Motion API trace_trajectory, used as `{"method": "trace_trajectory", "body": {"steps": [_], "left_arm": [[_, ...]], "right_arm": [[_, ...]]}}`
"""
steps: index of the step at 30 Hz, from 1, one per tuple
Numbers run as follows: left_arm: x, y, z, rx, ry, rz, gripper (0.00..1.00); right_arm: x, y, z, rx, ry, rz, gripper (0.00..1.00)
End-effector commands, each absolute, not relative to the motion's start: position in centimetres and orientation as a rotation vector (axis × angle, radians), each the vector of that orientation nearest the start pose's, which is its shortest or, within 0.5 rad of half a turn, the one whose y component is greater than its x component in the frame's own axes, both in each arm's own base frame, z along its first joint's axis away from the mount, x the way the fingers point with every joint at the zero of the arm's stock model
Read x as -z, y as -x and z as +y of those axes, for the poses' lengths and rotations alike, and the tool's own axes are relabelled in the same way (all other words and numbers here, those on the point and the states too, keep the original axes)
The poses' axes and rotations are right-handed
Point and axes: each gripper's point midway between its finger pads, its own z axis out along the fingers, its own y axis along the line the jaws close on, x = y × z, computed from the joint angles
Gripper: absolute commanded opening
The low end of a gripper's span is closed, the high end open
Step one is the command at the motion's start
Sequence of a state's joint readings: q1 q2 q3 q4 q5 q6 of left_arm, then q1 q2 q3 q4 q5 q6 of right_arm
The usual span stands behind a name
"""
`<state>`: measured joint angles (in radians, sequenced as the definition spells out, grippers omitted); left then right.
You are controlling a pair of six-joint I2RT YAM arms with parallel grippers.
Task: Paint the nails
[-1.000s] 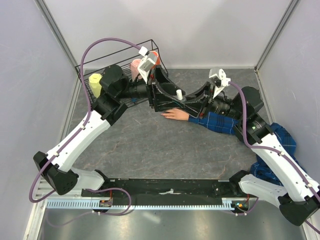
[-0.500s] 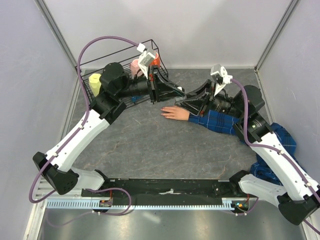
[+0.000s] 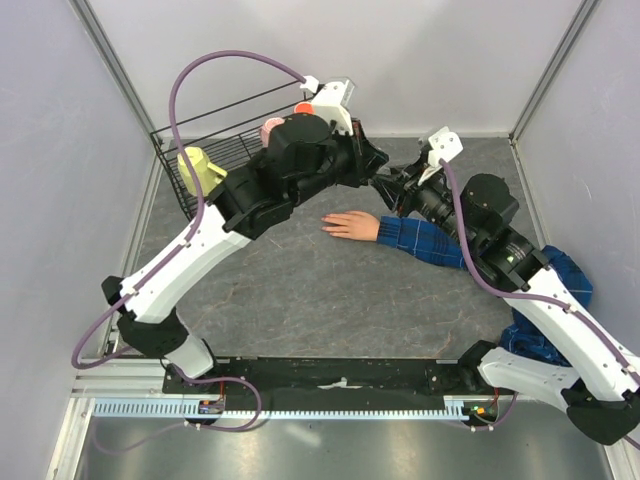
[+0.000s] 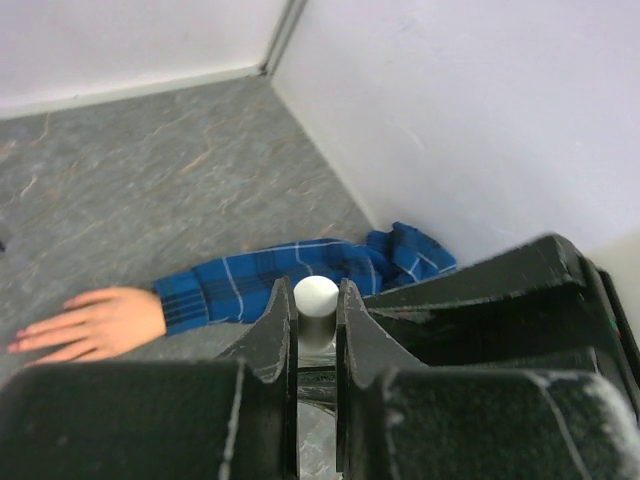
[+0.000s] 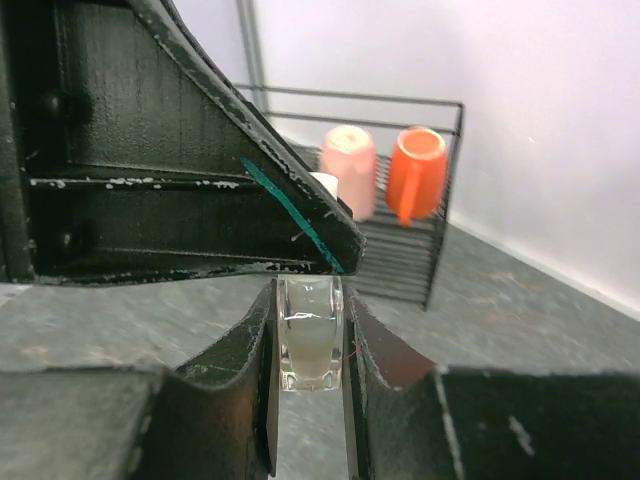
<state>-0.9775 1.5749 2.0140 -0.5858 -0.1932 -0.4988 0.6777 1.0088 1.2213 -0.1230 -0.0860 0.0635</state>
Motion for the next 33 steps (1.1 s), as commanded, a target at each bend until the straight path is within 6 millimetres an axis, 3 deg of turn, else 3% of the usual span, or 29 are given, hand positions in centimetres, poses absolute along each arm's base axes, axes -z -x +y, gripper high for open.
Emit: {"method": "trace_trajectory", "body": {"steps": [1,4,5,6,8,9,10,11,12,14,16,20,21,22,24,26,33], "left_arm": [[-45.5,-28.0,-37.4,0.869,-0.179,1.844,0.02],[-46.6,-27.2,-38.0,0.914,-0.263,1.809,0.02],[-47.0,-26.9,-38.3,0.939,-0.298,1.792,0.06],[-47.2,-26.9,-38.2,0.957,-0.321,1.783,0.19],[-48.3,-25.4,-38.6,1.087,-0.41,1.731,0.36],[-48.7,-25.6,-38.0,1.122,-0.423,1.702,0.53],[-48.0,-24.2,-37.7,1.194,-0.483,1.697,0.6],[-49.7,-24.8,-36.8,1.238,-0.46,1.614,0.66],[-49.9,-23.9,-36.5,1.292,-0.504,1.587,0.73],[-50.3,-24.3,-34.9,1.322,-0.487,1.542,0.8],[-50.2,-23.3,-34.3,1.363,-0.549,1.52,0.87],[-49.7,-22.5,-33.0,1.437,-0.637,1.46,0.88],[-50.2,-21.4,-33.0,1.483,-0.7,1.393,0.85],[-49.4,-21.3,-33.0,1.507,-0.717,1.378,0.84],[-50.5,-19.4,-32.7,1.569,-0.788,1.269,0.81],[-50.0,-18.5,-32.6,1.596,-0.826,1.243,0.79],[-50.2,-18.1,-32.7,1.598,-0.884,1.166,0.77]], "right_arm": [[-41.9,-26.5,23.4,-0.579,0.569,1.418,0.0],[-42.6,-25.7,23.6,-0.643,0.55,1.397,0.0],[-42.8,-25.5,23.8,-0.66,0.554,1.392,0.0],[-42.8,-25.2,24.2,-0.683,0.57,1.39,0.0],[-43.0,-25.1,24.3,-0.697,0.57,1.387,0.0],[-43.1,-25.0,24.3,-0.703,0.569,1.38,0.0],[-43.0,-24.9,24.4,-0.711,0.571,1.382,0.0],[-43.1,-24.8,24.4,-0.72,0.569,1.378,0.0],[-43.1,-24.5,24.6,-0.738,0.581,1.37,0.0],[-43.2,-24.3,24.9,-0.763,0.584,1.367,0.0],[-43.4,-23.8,25.1,-0.797,0.596,1.357,0.0],[-43.9,-22.8,25.5,-0.877,0.625,1.337,0.0],[-44.2,-22.6,25.6,-0.897,0.629,1.324,0.0],[-44.3,-21.9,25.9,-0.942,0.66,1.308,0.0],[-45.1,-21.5,25.8,-1.014,0.661,1.277,0.0],[-45.6,-20.8,25.8,-1.095,0.684,1.25,0.0],[-45.9,-20.0,26.2,-1.238,0.737,1.211,0.0]]}}
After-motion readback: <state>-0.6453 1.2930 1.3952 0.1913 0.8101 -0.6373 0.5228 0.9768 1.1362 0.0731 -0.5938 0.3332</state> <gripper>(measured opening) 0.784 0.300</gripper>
